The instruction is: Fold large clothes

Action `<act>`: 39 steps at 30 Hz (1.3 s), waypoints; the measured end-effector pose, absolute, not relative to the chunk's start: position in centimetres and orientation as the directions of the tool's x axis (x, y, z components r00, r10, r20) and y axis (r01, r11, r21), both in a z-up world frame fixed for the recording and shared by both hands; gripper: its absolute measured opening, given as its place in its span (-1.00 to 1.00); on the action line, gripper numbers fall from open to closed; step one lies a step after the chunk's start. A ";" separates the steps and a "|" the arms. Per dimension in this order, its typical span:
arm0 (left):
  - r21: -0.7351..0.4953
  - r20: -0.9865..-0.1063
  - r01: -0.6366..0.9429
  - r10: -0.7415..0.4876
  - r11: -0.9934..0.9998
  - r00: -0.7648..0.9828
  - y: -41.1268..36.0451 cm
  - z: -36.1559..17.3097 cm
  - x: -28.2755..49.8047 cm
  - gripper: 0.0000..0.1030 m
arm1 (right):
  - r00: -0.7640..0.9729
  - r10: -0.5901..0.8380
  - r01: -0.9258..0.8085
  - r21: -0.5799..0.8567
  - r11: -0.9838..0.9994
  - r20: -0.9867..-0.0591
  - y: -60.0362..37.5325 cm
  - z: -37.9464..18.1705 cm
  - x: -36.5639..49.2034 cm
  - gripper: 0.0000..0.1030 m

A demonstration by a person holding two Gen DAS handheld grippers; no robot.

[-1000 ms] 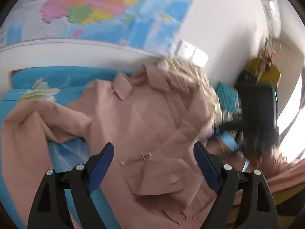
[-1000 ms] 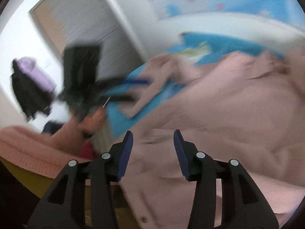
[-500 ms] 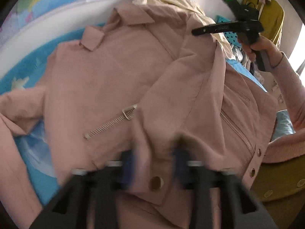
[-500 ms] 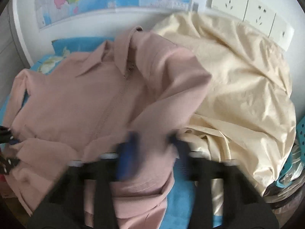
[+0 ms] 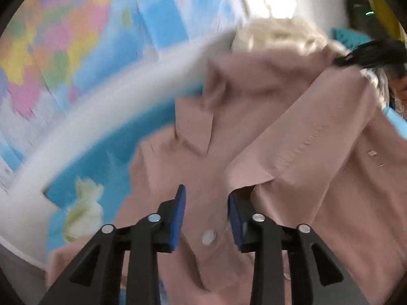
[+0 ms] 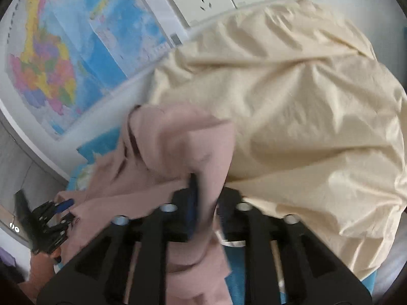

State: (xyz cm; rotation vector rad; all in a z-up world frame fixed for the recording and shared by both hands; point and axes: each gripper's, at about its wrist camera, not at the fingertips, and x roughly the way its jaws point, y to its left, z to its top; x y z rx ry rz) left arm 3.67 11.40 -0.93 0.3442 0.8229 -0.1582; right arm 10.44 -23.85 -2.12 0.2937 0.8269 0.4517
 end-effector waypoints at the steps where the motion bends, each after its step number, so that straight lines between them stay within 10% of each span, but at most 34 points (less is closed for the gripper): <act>1: 0.173 -0.781 0.276 -0.040 0.945 0.623 12.2 -1.7 4.4 -0.25 | 0.599 0.479 -0.259 0.410 0.874 -0.642 -24.2 -2.3 10.0 -0.22; 4: 0.050 -0.795 0.292 -0.139 0.955 0.591 13.9 -1.9 3.7 0.43 | 0.645 0.437 -0.269 0.349 0.898 -0.627 -24.5 -1.2 8.3 -0.05; 10: -0.010 -0.811 0.325 -0.198 0.946 0.551 14.7 -2.4 2.9 0.49 | 0.661 0.404 -0.404 0.153 0.902 -0.632 -21.6 -0.2 4.8 0.49; 17: 0.121 -0.820 0.339 -0.098 0.933 0.564 12.0 -3.9 4.6 -0.53 | 0.634 0.311 -0.380 0.064 0.923 -0.708 -19.0 -3.4 7.3 -0.66; 21: 0.183 -0.728 0.264 -0.050 0.947 0.683 12.3 -0.8 5.2 -0.58 | 0.688 0.339 -0.326 0.145 0.934 -0.641 -20.7 -2.2 7.3 -0.75; 28: 0.141 -0.802 0.250 -0.037 0.958 0.596 14.9 -3.2 5.1 0.06 | 0.652 0.284 -0.322 0.083 0.943 -0.703 -20.5 -4.0 6.3 0.06; 39: 0.013 -0.736 0.233 -0.148 0.972 0.661 17.3 0.1 2.8 0.50 | 0.685 0.400 -0.494 0.015 0.869 -0.608 -15.5 -0.5 1.5 0.06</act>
